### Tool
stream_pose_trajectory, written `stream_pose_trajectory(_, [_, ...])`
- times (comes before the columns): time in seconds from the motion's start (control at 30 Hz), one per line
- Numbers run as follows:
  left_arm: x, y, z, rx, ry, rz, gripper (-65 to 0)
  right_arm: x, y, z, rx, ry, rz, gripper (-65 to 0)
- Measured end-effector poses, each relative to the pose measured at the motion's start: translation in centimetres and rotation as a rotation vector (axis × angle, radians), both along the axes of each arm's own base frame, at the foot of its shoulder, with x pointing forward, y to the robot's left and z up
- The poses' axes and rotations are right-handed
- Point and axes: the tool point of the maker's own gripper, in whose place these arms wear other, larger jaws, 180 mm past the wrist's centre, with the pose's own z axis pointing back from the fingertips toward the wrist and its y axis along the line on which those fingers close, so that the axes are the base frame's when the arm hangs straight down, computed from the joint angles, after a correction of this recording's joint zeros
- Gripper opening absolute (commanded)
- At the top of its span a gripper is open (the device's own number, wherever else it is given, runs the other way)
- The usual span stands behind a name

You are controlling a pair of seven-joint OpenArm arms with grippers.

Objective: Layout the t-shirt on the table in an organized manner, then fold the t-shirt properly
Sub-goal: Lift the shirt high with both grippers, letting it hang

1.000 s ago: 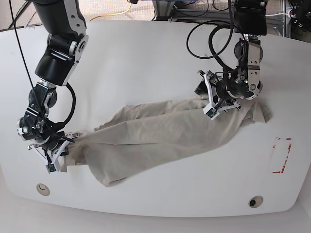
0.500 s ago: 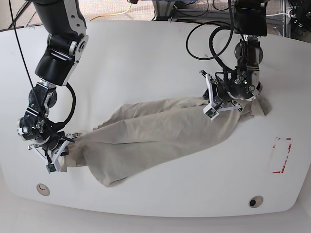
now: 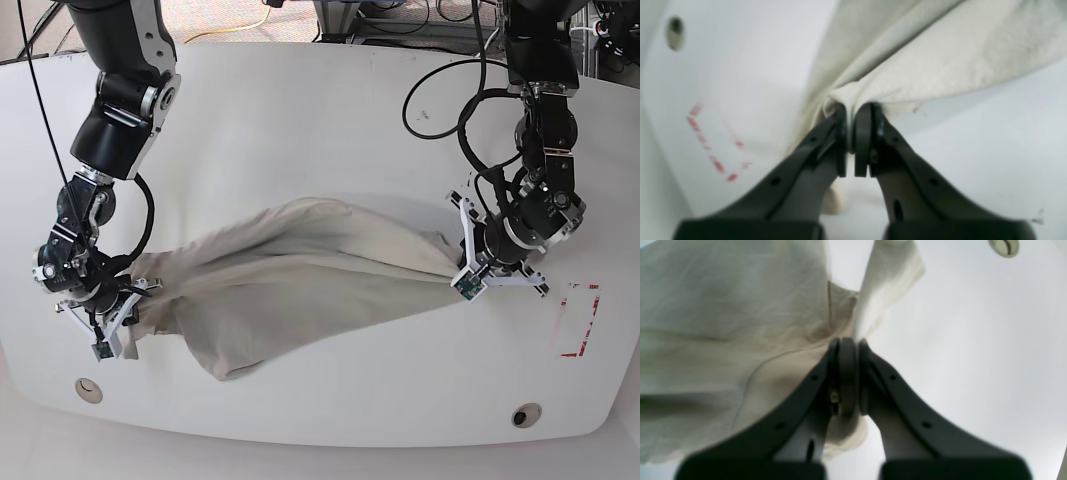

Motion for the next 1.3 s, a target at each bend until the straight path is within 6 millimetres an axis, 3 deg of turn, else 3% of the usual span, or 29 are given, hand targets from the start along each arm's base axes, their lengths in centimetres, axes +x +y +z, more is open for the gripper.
stream_pose_trajectory(0.3, [3.9,1.5,6.5,0.026,-0.161,0.030,-65.0,2.1,-0.1,3.4,-0.003,-0.074,-0.001,-65.0])
stream_pose_trajectory(0.7, [8.2,3.0,17.7,0.009,-0.424,0.076,-65.0,4.5,0.0,8.1,-0.004,-0.174,0.001,-65.0])
stream_pose_trajectory(1.07, [11.1,4.2,23.9,-0.034,-0.519,0.108,-65.0,7.7,0.7,12.8,0.005,-0.236,0.034,-65.0])
stream_pose_trajectory(1.3, [11.8,5.5,27.8,-0.069,-0.585,0.141,-65.0,8.9,0.5,17.2,-0.025,-0.309,0.043,-65.0])
